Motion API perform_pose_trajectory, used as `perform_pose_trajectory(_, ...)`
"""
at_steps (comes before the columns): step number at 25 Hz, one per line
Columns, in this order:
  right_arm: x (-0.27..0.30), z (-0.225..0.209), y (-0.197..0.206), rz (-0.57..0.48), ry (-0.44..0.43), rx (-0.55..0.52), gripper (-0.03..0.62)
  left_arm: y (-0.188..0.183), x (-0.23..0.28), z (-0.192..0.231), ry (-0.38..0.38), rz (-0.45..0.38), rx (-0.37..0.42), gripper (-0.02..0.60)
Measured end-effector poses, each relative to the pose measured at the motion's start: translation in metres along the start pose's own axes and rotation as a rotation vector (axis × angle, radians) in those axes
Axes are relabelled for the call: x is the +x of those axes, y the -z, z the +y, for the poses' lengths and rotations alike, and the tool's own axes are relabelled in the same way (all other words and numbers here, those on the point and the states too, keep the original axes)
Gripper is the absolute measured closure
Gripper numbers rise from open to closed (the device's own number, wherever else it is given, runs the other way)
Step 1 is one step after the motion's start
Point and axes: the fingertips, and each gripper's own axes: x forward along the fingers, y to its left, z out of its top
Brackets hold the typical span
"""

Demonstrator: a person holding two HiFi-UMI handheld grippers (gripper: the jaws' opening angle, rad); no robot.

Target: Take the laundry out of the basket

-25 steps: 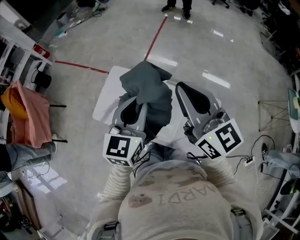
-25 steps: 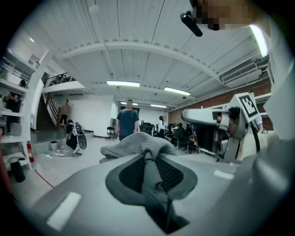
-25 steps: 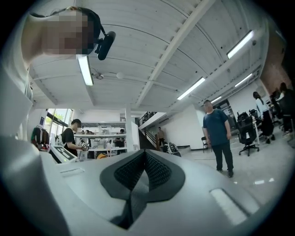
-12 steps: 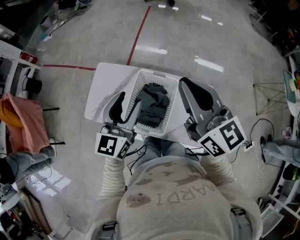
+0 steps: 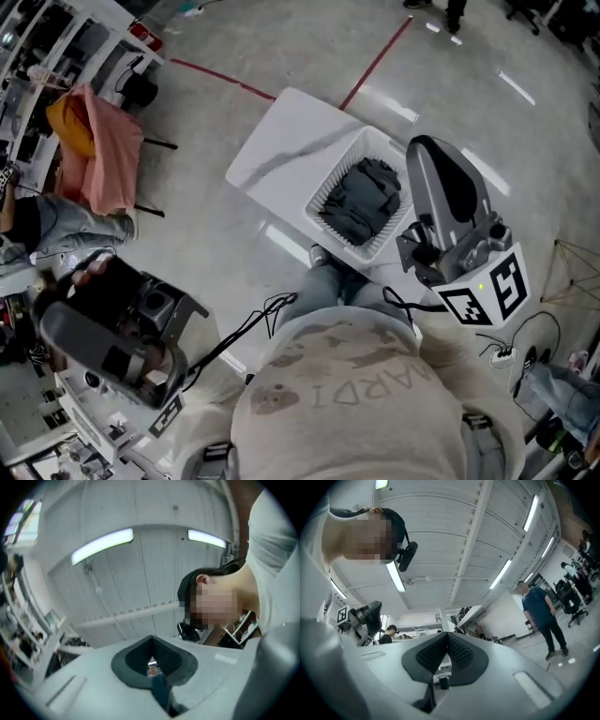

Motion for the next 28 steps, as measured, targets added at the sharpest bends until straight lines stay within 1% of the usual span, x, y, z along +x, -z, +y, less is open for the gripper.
perform_pose_trajectory(1,0.004,0.008,-0.001,-0.012,-0.02,0.005,0.566,-0.025,-0.002,0.002,-0.006,-0.018,0.084,0.58)
perform_pose_trajectory(2,0.009,0.014,0.0,-0.019,-0.037,0.011,0.566,-0.035,-0.001,0.007,-0.005,0.009,0.156,0.565)
perform_pose_trajectory(3,0.014,0.019,0.0,-0.023,-0.048,0.017,0.566,-0.03,0.003,0.015,0.004,0.071,0.208,0.532)
perform_pose_trajectory(5,0.022,0.027,-0.004,-0.028,-0.049,0.018,0.566,-0.006,0.015,0.029,0.029,0.205,0.261,0.479)
perform_pose_trajectory(6,0.023,0.032,-0.01,-0.036,-0.038,0.003,0.566,-0.001,0.018,0.031,0.043,0.228,0.277,0.479)
perform_pose_trajectory(7,0.022,0.037,-0.018,-0.05,-0.019,-0.024,0.566,-0.004,0.017,0.029,0.062,0.219,0.302,0.474)
perform_pose_trajectory(9,0.016,0.047,-0.038,-0.097,0.035,-0.096,0.566,-0.011,0.012,0.033,0.11,0.19,0.391,0.396)
perform_pose_trajectory(10,0.013,0.052,-0.048,-0.127,0.058,-0.132,0.566,-0.009,0.008,0.04,0.14,0.193,0.437,0.387)
perform_pose_trajectory(12,0.008,0.067,-0.062,-0.185,0.092,-0.215,0.566,0.008,-0.004,0.058,0.199,0.216,0.491,0.37)
perform_pose_trajectory(13,0.005,0.076,-0.066,-0.203,0.113,-0.275,0.566,0.017,-0.014,0.067,0.219,0.226,0.518,0.37)
perform_pose_trajectory(15,-0.004,0.099,-0.068,-0.215,0.184,-0.42,0.565,0.025,-0.04,0.085,0.225,0.24,0.616,0.388)
perform_pose_trajectory(16,-0.005,0.114,-0.069,-0.214,0.229,-0.483,0.565,0.023,-0.052,0.101,0.217,0.25,0.664,0.445)
perform_pose_trajectory(17,-0.003,0.131,-0.072,-0.208,0.274,-0.531,0.565,0.019,-0.062,0.122,0.223,0.262,0.688,0.552)
perform_pose_trajectory(18,0.005,0.149,-0.075,-0.196,0.312,-0.566,0.563,0.012,-0.069,0.145,0.252,0.273,0.678,0.58)
perform_pose_trajectory(19,0.014,0.168,-0.079,-0.184,0.344,-0.593,0.565,0.003,-0.074,0.168,0.298,0.272,0.63,0.58)
perform_pose_trajectory(20,0.021,0.187,-0.082,-0.18,0.373,-0.614,0.565,-0.007,-0.078,0.188,0.347,0.253,0.554,0.58)
perform_pose_trajectory(22,0.025,0.225,-0.088,-0.213,0.425,-0.637,0.565,-0.019,-0.082,0.22,0.423,0.188,0.358,0.58)
perform_pose_trajectory(24,0.017,0.258,-0.088,-0.241,0.476,-0.645,0.565,-0.019,-0.083,0.24,0.46,0.143,0.149,0.58)
perform_pose_trajectory(26,0.002,0.28,-0.084,-0.209,0.553,-0.676,0.566,-0.008,-0.083,0.248,0.487,0.152,-0.031,0.58)
perform_pose_trajectory(28,-0.017,0.295,-0.078,-0.144,0.659,-0.733,0.566,0.01,-0.083,0.249,0.495,0.169,-0.151,0.58)
